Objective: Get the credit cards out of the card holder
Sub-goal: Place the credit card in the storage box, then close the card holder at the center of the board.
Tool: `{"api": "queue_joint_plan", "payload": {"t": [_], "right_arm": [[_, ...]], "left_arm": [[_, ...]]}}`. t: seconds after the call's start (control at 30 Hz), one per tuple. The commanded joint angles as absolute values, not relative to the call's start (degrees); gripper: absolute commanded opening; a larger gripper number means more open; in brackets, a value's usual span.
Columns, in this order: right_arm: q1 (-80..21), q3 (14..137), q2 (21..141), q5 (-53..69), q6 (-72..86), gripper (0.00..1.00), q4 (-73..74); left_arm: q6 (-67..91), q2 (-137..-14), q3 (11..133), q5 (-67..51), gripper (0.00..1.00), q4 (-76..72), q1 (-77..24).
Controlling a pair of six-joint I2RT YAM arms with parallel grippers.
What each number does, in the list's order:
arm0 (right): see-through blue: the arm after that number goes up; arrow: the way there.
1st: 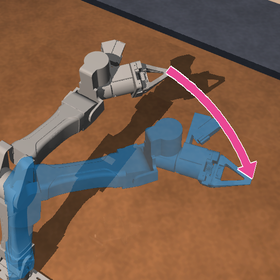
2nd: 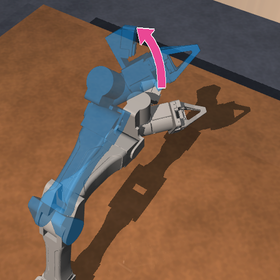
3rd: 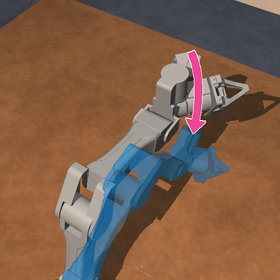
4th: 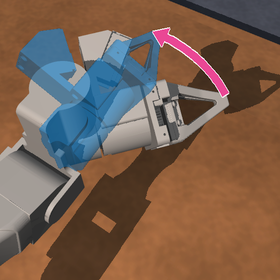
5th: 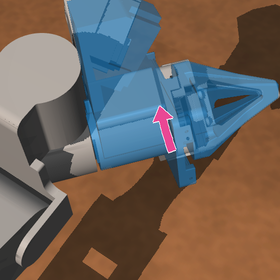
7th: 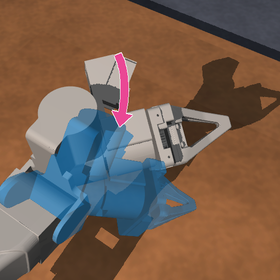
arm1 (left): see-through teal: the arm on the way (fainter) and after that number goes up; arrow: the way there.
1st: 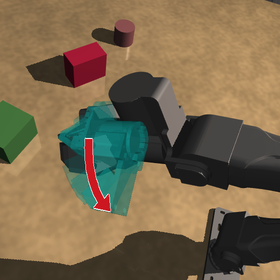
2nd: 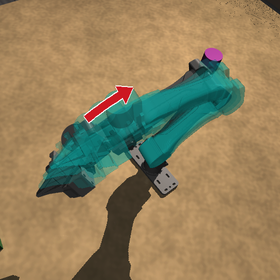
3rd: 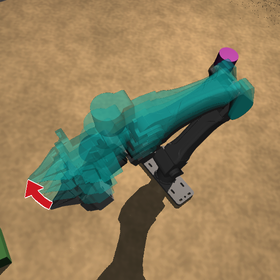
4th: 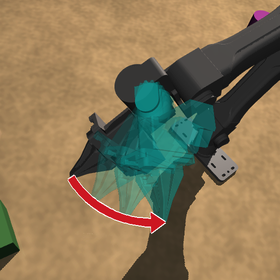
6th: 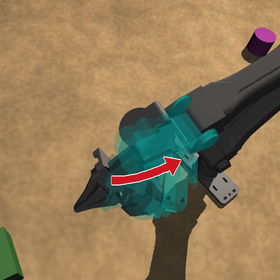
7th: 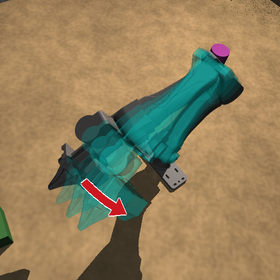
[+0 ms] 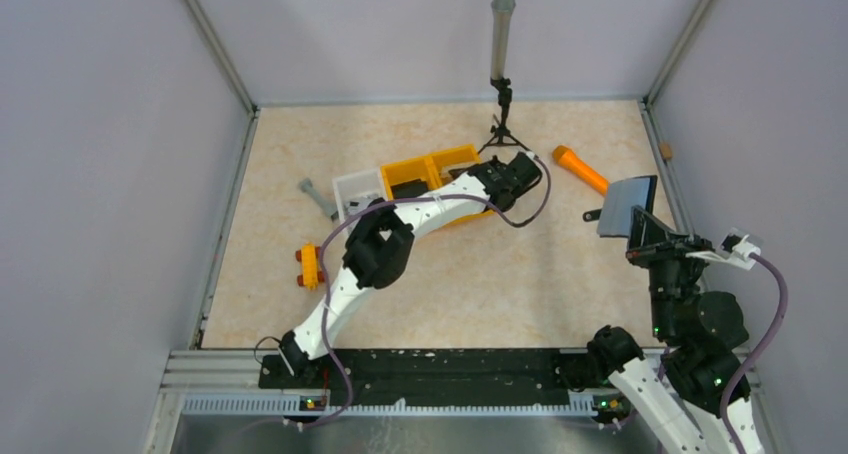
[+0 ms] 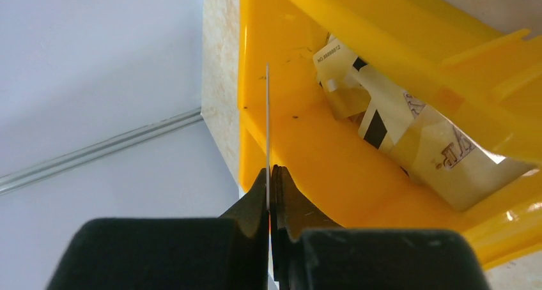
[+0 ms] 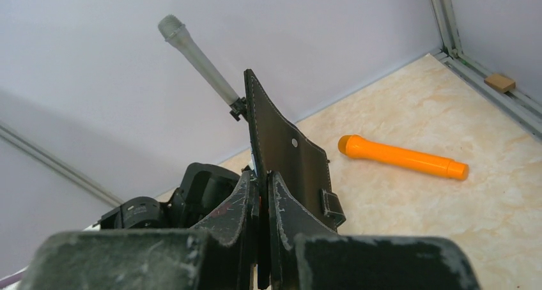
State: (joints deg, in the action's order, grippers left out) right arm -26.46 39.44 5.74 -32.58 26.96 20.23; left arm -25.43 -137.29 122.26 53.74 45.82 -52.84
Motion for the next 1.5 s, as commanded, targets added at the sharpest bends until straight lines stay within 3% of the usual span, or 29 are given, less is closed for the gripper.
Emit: {"api": "queue_joint_plan", "payload": {"t": [0.0,0.1,0.17,0.4,0.53,0.77,1.07,1.23,1.47], "right_arm": [[-26.2,40.8,4.8,-32.8,27.8,0.0,19.7],[-26.2,40.7,4.8,-32.9,27.8,0.0,19.6],[-26.2,40.8,4.9,-33.0,27.6,0.0,19.4],[-26.2,40.0,6.3,-30.5,28.2,0.0,19.7],[-26.2,38.1,8.3,-23.9,31.3,0.0,19.0],[-26.2,34.4,10.8,-9.8,38.1,0.0,10.2],[-26.2,26.3,17.8,5.4,54.1,0.0,-5.1],[-26.2,20.8,23.6,12.3,63.4,0.0,-21.7],[-26.2,20.8,31.4,19.4,67.8,0.0,-31.1]], "left_arm": [[-28.1,-139.9,125.4,55.7,0.02,42.1,-52.2],[-27.8,-140.4,125.5,56.0,0.42,40.8,-52.1],[-26.0,-139.7,125.6,54.0,0.58,41.3,-52.1],[-16.1,-132.9,125.2,41.5,0.73,47.0,-52.3],[-9.6,-123.0,118.1,32.0,0.85,45.7,-52.3],[2.9,-102.4,93.6,17.7,0.87,32.6,-51.4],[20.5,-71.0,51.1,-21.4,0.87,-7.9,-41.4],[25.3,-64.2,41.3,-27.8,0.87,-17.2,-40.2],[27.9,-62.7,35.9,-35.4,0.73,-22.6,-38.9]]}}
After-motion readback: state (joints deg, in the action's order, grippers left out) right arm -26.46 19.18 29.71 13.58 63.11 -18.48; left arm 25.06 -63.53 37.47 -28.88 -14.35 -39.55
